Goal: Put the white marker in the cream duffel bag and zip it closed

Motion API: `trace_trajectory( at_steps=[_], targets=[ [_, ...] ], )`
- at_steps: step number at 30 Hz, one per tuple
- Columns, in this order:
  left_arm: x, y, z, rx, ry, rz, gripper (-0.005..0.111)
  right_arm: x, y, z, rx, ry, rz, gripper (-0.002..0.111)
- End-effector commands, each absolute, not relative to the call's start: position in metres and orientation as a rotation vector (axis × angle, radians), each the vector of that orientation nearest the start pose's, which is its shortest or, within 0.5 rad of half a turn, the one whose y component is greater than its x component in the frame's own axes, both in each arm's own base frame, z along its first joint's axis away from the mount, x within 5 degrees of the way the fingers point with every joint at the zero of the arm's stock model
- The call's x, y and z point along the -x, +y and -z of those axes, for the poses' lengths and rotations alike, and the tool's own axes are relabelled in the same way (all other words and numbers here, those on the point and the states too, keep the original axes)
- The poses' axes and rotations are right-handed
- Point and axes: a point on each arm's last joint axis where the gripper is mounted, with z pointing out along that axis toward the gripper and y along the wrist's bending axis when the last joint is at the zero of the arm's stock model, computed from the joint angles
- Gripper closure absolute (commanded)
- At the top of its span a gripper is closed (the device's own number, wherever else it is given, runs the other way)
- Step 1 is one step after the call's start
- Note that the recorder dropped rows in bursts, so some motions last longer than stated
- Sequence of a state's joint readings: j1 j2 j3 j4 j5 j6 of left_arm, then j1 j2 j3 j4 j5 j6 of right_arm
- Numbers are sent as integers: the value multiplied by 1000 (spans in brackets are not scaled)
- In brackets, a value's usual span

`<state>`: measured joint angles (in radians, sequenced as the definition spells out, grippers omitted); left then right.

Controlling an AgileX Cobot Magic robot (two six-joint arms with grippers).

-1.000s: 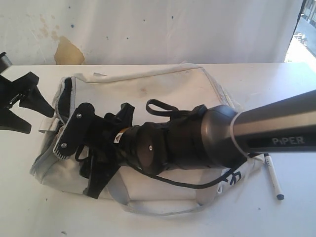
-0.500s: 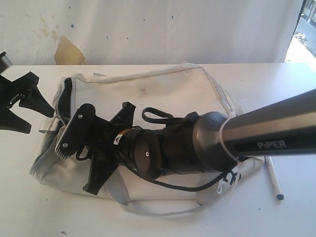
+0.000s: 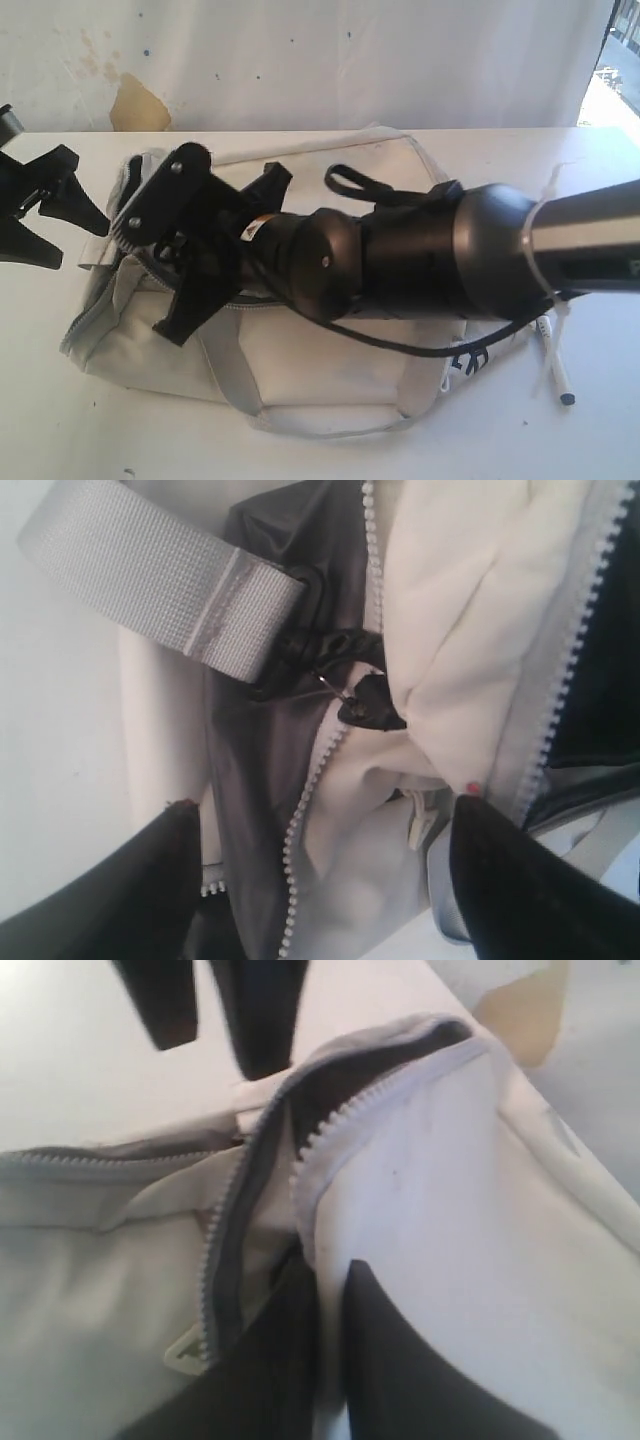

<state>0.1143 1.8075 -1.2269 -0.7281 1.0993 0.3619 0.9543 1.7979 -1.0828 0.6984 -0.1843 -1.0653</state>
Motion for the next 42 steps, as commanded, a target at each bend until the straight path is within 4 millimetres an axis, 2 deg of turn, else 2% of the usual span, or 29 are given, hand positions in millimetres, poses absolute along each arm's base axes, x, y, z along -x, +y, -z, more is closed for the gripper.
trace_trajectory(
  at_steps=[1, 4, 9, 15, 18, 21, 28, 33, 37, 42],
  targets=[
    [-348, -13, -220, 156, 2848, 924, 30, -259, 296, -232, 1044, 1745, -246, 108],
    [-348, -13, -220, 162, 2848, 925, 30, -279, 278, -238, 929, 1810, -252, 108],
    [-348, -13, -220, 162, 2848, 925, 30, -309, 257, -251, 931, 1854, -281, 108],
    [-348, -13, -220, 164, 2850, 923, 30, -347, 227, -276, 862, 1765, -125, 108],
    [-348, -13, -220, 164, 2850, 923, 30, -364, 213, -280, 840, 1724, -21, 108],
    [-348, -13, -220, 165, 2849, 922, 30, -377, 210, -276, 923, 1668, 101, 108],
    [-348, -13, -220, 165, 2849, 922, 30, -401, 218, -264, 1161, 1469, 410, 108],
    [-347, -13, -220, 159, 2856, 927, 30, -416, 217, -257, 1120, 1403, 553, 108],
    [-347, -13, -220, 158, 2859, 929, 30, -430, 210, -250, 1095, 1427, 570, 108],
    [-347, -14, -220, 157, 2861, 932, 30, -444, 195, -228, 1107, 1505, 560, 108]
  ],
)
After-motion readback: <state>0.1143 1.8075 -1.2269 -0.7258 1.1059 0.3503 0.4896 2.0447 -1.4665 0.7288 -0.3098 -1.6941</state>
